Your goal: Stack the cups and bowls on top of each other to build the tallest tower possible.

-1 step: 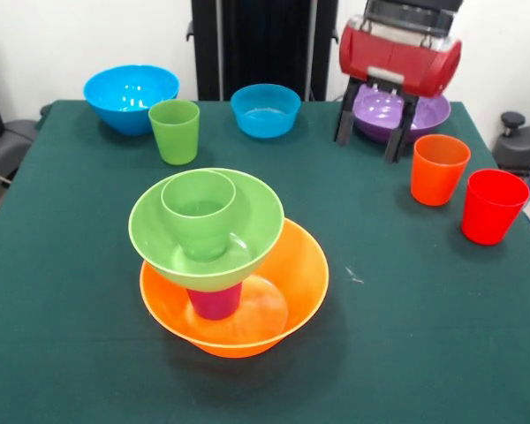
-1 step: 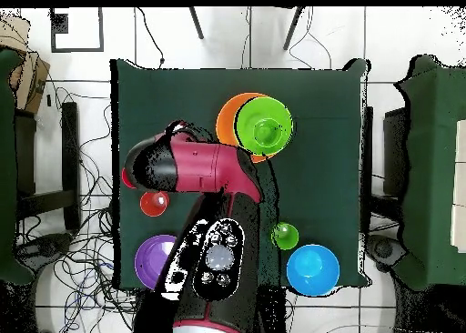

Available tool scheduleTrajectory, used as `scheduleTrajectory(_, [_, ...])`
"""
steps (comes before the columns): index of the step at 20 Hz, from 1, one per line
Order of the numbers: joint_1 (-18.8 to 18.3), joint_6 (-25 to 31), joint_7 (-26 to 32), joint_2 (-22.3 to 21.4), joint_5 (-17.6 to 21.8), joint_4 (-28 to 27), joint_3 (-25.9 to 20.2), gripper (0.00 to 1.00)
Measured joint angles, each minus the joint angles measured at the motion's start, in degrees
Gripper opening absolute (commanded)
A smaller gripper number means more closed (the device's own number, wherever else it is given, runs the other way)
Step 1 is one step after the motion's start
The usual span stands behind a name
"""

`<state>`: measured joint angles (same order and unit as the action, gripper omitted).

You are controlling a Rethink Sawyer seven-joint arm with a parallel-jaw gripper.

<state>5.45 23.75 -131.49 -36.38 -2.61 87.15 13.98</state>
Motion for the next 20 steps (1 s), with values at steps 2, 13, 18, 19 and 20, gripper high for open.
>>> scheduleTrajectory(2, [0.06,-1.72,-0.05,1.06,-0.25,0.7,0.17,1.0])
scheduleTrajectory(13, [3.16,-8.6,-0.05,1.91,-0.4,9.67,0.38,1.0])
scheduleTrajectory(18, [6.28,-11.16,-0.07,0.67,-0.79,15.19,0.37,1.0])
scheduleTrajectory(19, [7.17,-11.86,-0.07,0.23,-0.89,16.57,0.36,1.0])
scheduleTrajectory(20, [7.79,-12.3,-0.07,-0.2,-0.92,17.68,0.29,1.0])
